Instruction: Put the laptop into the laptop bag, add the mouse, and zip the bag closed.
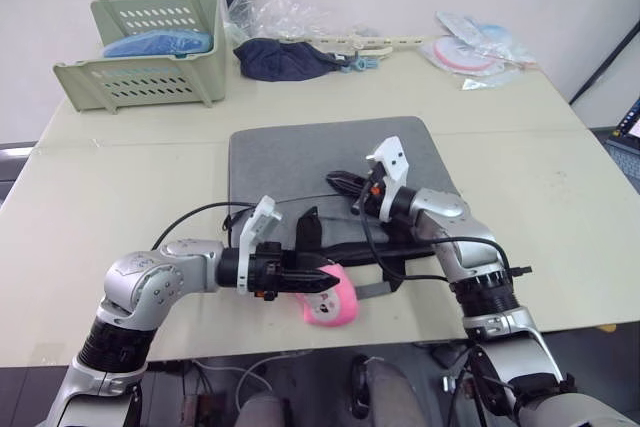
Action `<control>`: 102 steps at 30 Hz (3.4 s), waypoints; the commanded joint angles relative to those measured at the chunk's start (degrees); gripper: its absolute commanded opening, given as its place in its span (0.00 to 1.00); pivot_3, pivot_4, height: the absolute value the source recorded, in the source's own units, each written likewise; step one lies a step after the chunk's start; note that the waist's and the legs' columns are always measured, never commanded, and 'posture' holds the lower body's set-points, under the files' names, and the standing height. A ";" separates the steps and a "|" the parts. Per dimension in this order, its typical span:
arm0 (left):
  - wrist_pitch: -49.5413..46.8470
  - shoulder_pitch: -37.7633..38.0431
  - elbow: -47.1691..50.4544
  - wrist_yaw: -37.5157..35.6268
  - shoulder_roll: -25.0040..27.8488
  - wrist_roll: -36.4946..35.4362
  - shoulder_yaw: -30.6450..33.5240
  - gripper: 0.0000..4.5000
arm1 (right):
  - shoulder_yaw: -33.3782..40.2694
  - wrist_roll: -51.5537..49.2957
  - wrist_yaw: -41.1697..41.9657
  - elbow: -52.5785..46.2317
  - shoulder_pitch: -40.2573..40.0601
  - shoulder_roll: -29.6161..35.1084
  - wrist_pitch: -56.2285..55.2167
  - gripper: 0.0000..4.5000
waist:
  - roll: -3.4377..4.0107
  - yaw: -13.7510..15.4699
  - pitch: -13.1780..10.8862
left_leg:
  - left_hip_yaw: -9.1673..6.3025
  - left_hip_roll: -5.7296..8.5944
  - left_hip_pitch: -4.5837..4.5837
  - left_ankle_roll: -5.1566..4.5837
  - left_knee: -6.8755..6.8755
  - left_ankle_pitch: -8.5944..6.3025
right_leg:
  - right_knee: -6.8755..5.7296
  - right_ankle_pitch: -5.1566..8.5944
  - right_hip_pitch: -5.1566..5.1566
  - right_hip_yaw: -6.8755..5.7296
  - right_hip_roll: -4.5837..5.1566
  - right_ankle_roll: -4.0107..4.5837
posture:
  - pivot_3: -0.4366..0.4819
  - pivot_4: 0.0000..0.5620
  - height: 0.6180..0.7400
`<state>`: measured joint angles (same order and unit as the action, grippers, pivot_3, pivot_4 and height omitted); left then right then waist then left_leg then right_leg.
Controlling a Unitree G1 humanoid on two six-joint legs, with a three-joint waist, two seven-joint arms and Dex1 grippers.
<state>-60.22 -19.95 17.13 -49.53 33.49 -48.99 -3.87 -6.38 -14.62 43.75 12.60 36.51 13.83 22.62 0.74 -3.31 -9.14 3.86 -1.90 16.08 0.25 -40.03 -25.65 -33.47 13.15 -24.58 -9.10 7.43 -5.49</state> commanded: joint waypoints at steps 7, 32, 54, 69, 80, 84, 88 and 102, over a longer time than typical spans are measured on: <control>-1.48 8.46 6.56 -0.17 10.19 -3.69 12.61 0.95 | -2.91 2.46 -0.39 5.86 -2.64 -0.42 2.08 0.00 | 0.04 -0.07 -0.03 | -0.17 -0.07 0.00 0.01 0.00 0.00 | 0.00 0.00 -0.02 0.01 -0.02 0.00 | 0.48 0.27 1.00; -7.46 20.89 11.78 -1.49 17.40 -13.58 23.95 0.95 | -3.19 2.45 -0.13 5.27 -3.39 -0.74 2.14 0.00 | 0.25 -0.13 -0.11 | -0.24 -0.12 -0.01 0.12 0.09 -0.01 | 0.00 0.04 -0.09 0.04 -0.07 0.07 | 0.48 0.27 1.00; 3.35 18.97 9.11 5.16 8.56 -4.46 15.33 0.95 | -2.84 2.54 -0.43 5.49 -3.31 -0.62 2.13 0.00 | 0.14 0.01 -0.02 | -0.25 -0.17 -0.02 0.16 0.11 -0.03 | -0.02 0.06 -0.11 0.02 -0.10 0.11 | 0.48 0.27 1.00; 8.78 16.86 6.51 4.04 7.15 1.58 9.50 0.95 | -2.52 2.50 -0.74 5.28 -3.37 -0.47 2.26 0.00 | 0.16 0.03 -0.02 | -0.25 -0.18 -0.02 0.16 0.11 -0.03 | -0.02 0.06 -0.11 0.02 -0.10 0.11 | 0.48 0.27 1.00; 9.12 14.71 6.60 4.52 3.83 0.93 7.90 0.95 | -2.45 2.54 -0.85 5.09 -3.58 -0.37 2.31 0.00 | 0.16 0.10 -0.02 | -0.27 -0.19 -0.02 0.15 0.11 -0.03 | -0.02 0.06 -0.10 0.01 -0.08 0.11 | 0.48 0.27 1.00; 8.40 14.56 6.72 4.11 3.64 0.54 7.38 0.95 | -2.53 2.53 -0.90 5.03 -3.54 -0.48 2.40 0.00 | 0.16 0.10 -0.02 | -0.27 -0.19 -0.02 0.15 0.10 -0.03 | -0.02 0.06 -0.10 0.00 -0.08 0.10 | 0.48 0.27 1.00; 8.20 14.30 6.49 3.91 3.17 0.54 6.88 0.95 | -2.58 2.53 -0.88 4.85 -3.74 -0.44 2.38 0.00 | 0.16 0.10 -0.02 | -0.28 -0.19 -0.02 0.15 0.10 -0.03 | -0.02 0.06 -0.10 0.01 -0.08 0.10 | 0.48 0.27 1.00; 7.13 15.67 5.34 1.13 3.49 0.86 4.24 0.95 | -2.64 2.49 -1.15 4.06 -4.28 -0.35 2.59 0.00 | 0.17 0.13 -0.02 | -0.30 -0.19 -0.01 0.14 0.11 -0.03 | 0.00 0.06 -0.10 -0.01 -0.08 0.11 | 0.48 0.27 1.00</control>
<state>-53.14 -4.77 21.71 -47.33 36.58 -47.70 0.75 -6.26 -14.56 43.47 12.55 36.22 13.25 22.39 0.92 -3.19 -9.17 3.56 -2.10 16.07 0.39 -39.92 -25.68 -33.47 13.21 -24.69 -9.11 7.35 -5.38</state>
